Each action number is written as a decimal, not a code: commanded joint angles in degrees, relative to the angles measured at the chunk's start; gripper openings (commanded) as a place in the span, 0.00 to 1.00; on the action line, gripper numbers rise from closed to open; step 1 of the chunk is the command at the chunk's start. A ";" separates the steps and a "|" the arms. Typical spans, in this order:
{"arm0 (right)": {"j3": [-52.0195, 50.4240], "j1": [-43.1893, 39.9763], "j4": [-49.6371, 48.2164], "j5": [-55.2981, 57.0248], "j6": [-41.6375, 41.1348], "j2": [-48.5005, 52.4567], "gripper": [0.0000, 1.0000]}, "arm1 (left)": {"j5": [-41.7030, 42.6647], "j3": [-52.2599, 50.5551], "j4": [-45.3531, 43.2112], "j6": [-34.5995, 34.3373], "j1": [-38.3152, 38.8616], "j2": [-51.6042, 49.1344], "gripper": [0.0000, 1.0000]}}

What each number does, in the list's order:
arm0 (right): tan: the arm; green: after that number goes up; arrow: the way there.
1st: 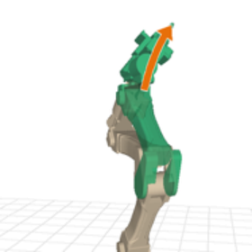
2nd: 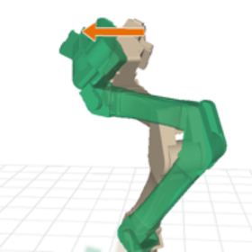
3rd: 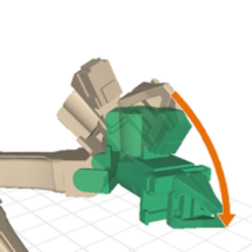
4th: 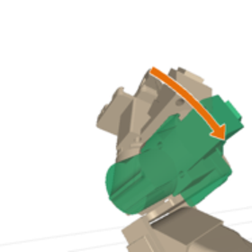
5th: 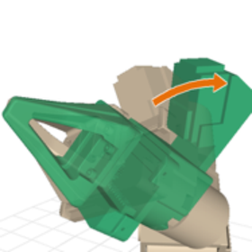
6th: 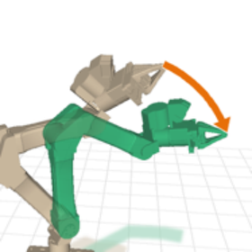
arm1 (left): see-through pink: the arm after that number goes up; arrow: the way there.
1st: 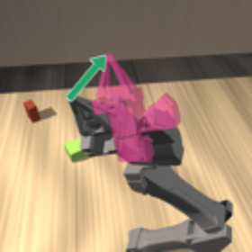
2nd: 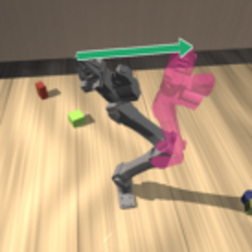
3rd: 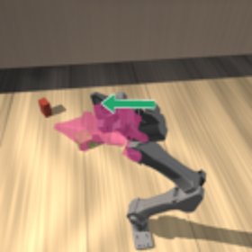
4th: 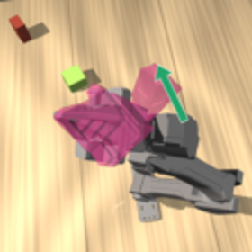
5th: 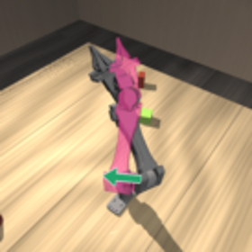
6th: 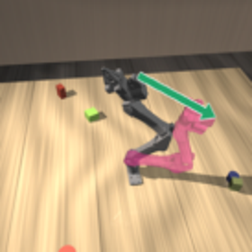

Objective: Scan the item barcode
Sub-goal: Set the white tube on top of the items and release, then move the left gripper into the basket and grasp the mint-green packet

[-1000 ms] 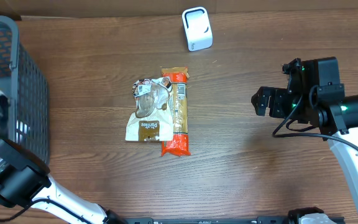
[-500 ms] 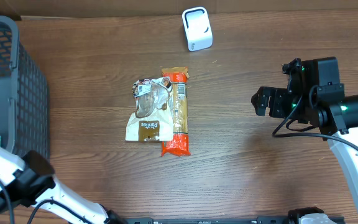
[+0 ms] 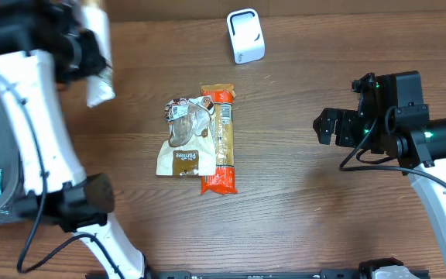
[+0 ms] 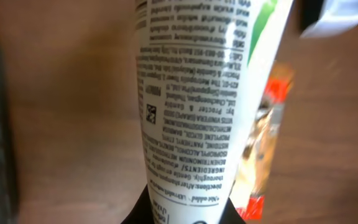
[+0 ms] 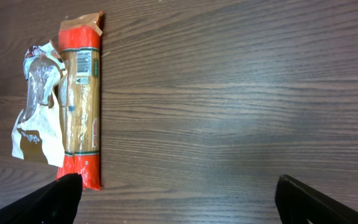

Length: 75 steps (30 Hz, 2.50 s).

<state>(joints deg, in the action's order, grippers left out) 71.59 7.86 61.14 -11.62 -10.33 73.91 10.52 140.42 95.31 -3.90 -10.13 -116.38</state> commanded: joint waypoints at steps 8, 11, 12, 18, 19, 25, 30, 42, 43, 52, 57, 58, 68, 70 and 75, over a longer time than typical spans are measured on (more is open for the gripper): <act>1.11 -0.20 -0.31 0.04 0.20 0.17 1.00 | -7.98 -35.39 -20.96 -5.97 8.72 0.76 0.04; 1.11 -0.20 -0.44 0.04 0.37 0.17 1.00 | -8.15 -44.46 -29.73 -5.75 10.23 0.76 0.05; 1.11 -0.20 -0.55 0.04 0.37 0.17 1.00 | -8.15 -46.95 -32.02 -5.77 10.69 0.76 0.04; 1.11 -0.20 -0.55 0.04 0.37 0.17 1.00 | -8.02 -59.80 -45.62 -6.64 12.94 0.76 0.04; 1.11 -0.20 -0.55 0.04 0.37 0.17 1.00 | -7.80 -61.83 -47.78 -6.64 13.33 0.76 0.04; 1.11 -0.20 -0.59 0.04 0.35 0.17 1.00 | -5.79 -68.35 -52.48 -6.62 17.29 0.76 0.04; 1.11 -0.20 -0.61 0.02 0.35 0.17 1.00 | -5.05 -68.52 -52.68 -7.91 22.47 0.79 0.04; 1.11 -0.20 -0.52 0.02 0.35 0.17 1.00 | -7.96 -67.82 -51.49 -11.58 24.28 0.79 0.60; 1.11 -0.20 -0.50 0.02 0.35 0.17 1.00 | -8.79 -67.08 -50.36 -11.58 23.82 0.79 0.77; 1.11 -0.20 -0.55 0.00 0.35 0.17 1.00 | -15.89 -45.46 -34.14 -9.05 21.00 3.78 0.99; 1.11 -0.20 -0.37 0.02 0.35 0.17 1.00 | -15.82 -26.91 -26.45 -7.65 19.15 7.87 1.00; 1.11 -0.20 -0.33 0.02 0.35 0.17 1.00 | -15.89 -23.41 -24.94 -7.52 18.58 8.61 1.00; 1.11 -0.20 -0.37 0.02 0.39 0.17 1.00 | -17.09 1.75 -8.22 -6.38 -2.14 14.80 0.99; 1.11 -0.20 -0.35 0.04 0.39 0.17 1.00 | -16.48 1.81 -6.01 -7.41 -10.05 15.34 1.00; 1.11 -0.20 -1.05 0.02 0.48 0.17 1.00 | -11.54 0.48 -7.26 -8.11 -28.96 13.64 1.00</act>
<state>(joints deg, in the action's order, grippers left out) 71.59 7.86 60.93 -11.64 -10.28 73.95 -4.58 141.99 89.49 -11.05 -30.37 -100.68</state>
